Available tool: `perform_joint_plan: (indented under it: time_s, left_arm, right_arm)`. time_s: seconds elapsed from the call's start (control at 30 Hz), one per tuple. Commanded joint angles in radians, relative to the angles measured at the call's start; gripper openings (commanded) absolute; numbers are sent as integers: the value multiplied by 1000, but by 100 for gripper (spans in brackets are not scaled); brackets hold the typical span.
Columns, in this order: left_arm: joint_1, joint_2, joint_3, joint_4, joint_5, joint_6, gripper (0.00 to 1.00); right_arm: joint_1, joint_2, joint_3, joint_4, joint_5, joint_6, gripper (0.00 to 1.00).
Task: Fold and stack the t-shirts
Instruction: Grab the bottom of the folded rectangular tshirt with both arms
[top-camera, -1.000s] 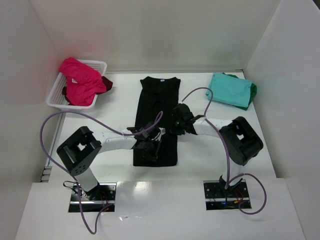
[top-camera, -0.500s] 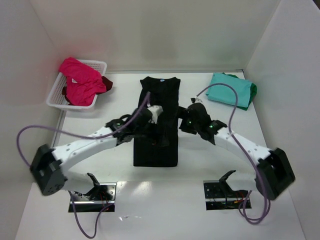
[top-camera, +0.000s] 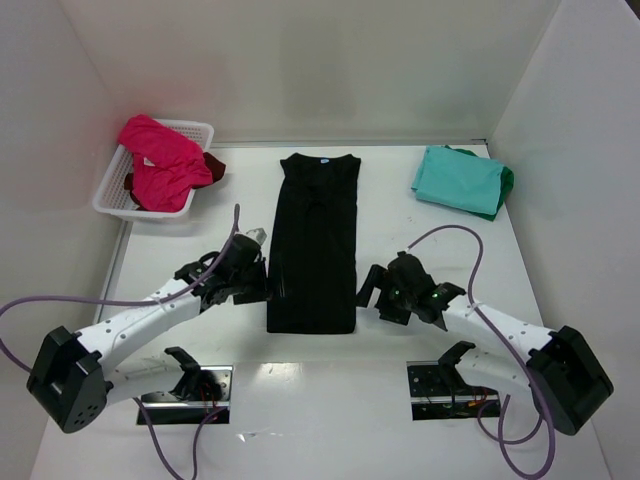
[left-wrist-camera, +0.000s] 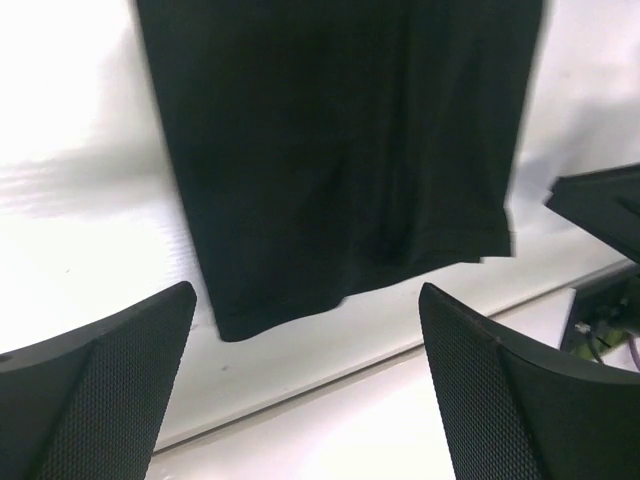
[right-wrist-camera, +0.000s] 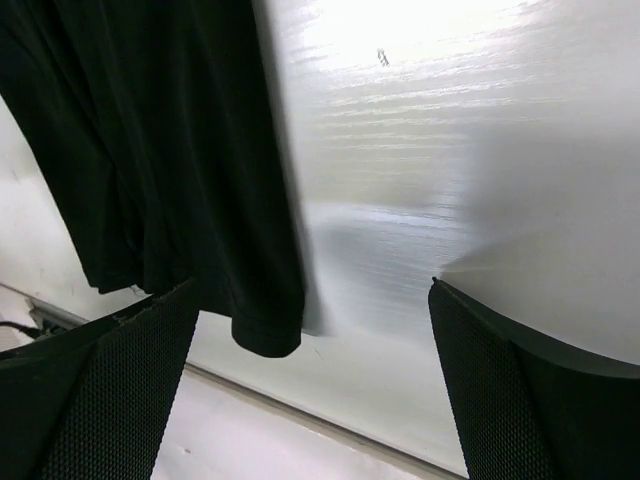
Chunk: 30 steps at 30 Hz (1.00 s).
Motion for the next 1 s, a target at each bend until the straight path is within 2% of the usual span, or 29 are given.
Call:
perform_joint_plan:
  time_s: [0.0,0.27,0.43,0.53,0.83,0.97]
  left_arm:
    - [27,11,-19,31,61,-38,100]
    - [27,87,-83,31,125,-40,93]
    - [28,115,-113,38,136,-49,92]
    - [36,115,-124,39,153,-58,91]
    - [36,197,-151,86,202,-57,87]
    - [36,235,-151,106,222,-37,85]
  right_arm:
    - [24,57,15,50,-48,-16,100]
    - [111,235,70,70,-59,-44,94]
    - [151,304,97,69,-59,-34,81]
    - [173,304,96,59,-59,-15,69]
    - [222,228,30,28,-87,71,67]
    - [222,249,30,39,-88,71,64]
